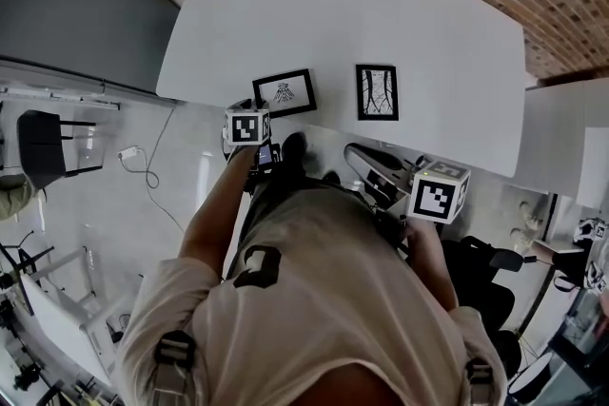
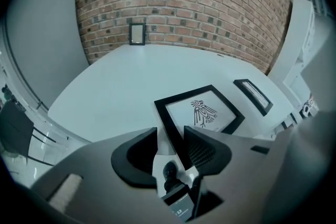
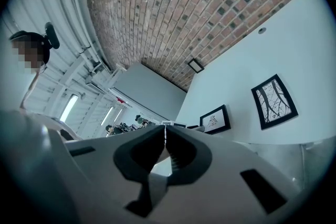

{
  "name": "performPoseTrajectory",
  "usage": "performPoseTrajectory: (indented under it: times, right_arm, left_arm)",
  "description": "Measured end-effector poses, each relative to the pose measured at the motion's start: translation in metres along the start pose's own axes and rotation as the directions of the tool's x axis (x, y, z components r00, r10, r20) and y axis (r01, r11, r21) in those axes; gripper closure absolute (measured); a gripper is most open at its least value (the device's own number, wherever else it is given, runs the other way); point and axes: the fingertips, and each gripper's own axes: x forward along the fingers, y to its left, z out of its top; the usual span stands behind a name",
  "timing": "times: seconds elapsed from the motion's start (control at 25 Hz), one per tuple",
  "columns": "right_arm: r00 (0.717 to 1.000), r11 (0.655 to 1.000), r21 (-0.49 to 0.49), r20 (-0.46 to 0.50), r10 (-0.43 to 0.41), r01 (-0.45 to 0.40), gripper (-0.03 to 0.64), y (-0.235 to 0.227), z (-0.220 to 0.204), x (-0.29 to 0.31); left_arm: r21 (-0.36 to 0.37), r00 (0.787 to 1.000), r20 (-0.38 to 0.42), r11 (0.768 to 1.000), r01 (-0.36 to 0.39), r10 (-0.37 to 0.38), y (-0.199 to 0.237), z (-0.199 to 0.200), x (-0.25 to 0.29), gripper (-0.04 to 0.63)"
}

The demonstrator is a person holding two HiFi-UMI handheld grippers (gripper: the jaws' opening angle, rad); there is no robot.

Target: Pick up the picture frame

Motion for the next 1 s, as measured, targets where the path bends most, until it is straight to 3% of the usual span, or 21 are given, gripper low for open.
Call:
performPoseTrajectory:
  times: [0.12,0.32,0.52,0.68,0.8,1.0]
  right_arm:
    - [1.0,1.0,0.0,-0.003,-0.001,0.001,0.611,0.0,-0.001,0.0]
    - [1.0,1.0,0.017,-0.005,0.006,-0.006,0.611,-0.002,-0.003,0.001]
    - [1.0,0.999,0.039,-0.01,0.013,-0.013,0.611,-0.005,-0.007,0.004]
    - [0.999,0.999,0.048,-0.029,0.019,-0.018,0.611,-0.006,-0.011,0.009]
    - [0.999,0.998,0.056,-0.046,0.014,-0.011,0.611,-0.009,-0.014,0.012]
    - [0.999,0.998,0.066,-0.052,0.014,-0.011,0.611,-0.011,-0.013,0.018]
  left_arm:
    - [-0.086,1.0,0.021,0.996,-0.006,0.008,0.002,-0.004,-0.002,0.437]
    - [-0.171,0.999,0.011,0.985,-0.032,0.034,0.015,-0.012,-0.005,0.324]
    - [-0.294,1.0,0.002,0.956,-0.013,0.014,0.022,-0.024,-0.007,0.272]
    - [-0.383,0.998,0.024,0.921,0.064,-0.059,0.021,-0.028,-0.004,0.268]
    - [-0.479,0.982,0.036,0.859,0.18,-0.185,0.012,-0.035,0.002,0.268]
    - [-0.642,0.932,0.118,0.69,0.335,-0.343,-0.002,-0.042,0.011,0.27]
